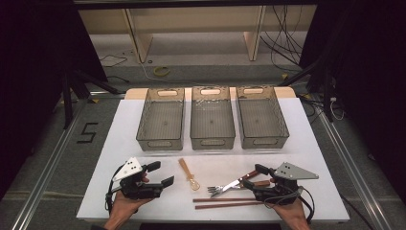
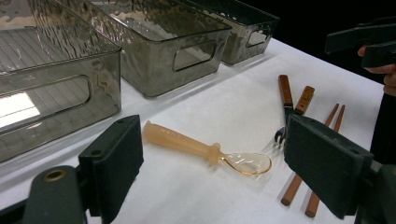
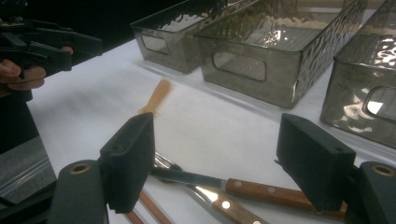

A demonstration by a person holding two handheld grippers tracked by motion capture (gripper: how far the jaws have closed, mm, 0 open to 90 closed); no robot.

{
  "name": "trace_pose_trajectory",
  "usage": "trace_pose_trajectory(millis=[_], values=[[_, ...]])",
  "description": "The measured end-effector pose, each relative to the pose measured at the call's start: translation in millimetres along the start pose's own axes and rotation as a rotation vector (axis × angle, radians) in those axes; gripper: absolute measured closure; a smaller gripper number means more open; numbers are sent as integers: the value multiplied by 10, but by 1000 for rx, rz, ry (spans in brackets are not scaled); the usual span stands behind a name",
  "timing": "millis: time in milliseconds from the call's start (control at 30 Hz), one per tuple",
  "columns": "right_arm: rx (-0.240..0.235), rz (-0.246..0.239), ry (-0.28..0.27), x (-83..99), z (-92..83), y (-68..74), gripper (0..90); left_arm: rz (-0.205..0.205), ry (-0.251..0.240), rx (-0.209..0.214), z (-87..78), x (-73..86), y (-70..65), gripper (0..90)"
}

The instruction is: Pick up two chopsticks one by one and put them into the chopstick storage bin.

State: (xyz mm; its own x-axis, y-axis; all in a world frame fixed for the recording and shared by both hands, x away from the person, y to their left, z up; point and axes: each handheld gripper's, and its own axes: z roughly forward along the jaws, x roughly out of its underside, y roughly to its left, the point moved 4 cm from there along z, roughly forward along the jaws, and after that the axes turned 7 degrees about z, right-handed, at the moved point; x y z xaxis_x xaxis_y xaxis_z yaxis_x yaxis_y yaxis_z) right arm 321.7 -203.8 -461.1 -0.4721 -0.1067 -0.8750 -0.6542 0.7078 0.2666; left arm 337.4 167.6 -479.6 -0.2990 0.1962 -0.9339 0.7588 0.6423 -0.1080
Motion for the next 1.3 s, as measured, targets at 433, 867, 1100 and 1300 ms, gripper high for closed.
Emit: trace_pose_trajectory(millis=[433,867,1100,1300], values=[[-25,-130,119,-123,23,78,317,-3,5,-1,5,5,11,189],[-107,-328,405,-251,120,282,352,-5,14,-7,14,16,31,188],[-116,-396,546,-175,195,313,365,-1,19,-7,19,20,34,187],[-109,-447,632,-79,258,341,372,-1,20,-6,23,22,32,187]])
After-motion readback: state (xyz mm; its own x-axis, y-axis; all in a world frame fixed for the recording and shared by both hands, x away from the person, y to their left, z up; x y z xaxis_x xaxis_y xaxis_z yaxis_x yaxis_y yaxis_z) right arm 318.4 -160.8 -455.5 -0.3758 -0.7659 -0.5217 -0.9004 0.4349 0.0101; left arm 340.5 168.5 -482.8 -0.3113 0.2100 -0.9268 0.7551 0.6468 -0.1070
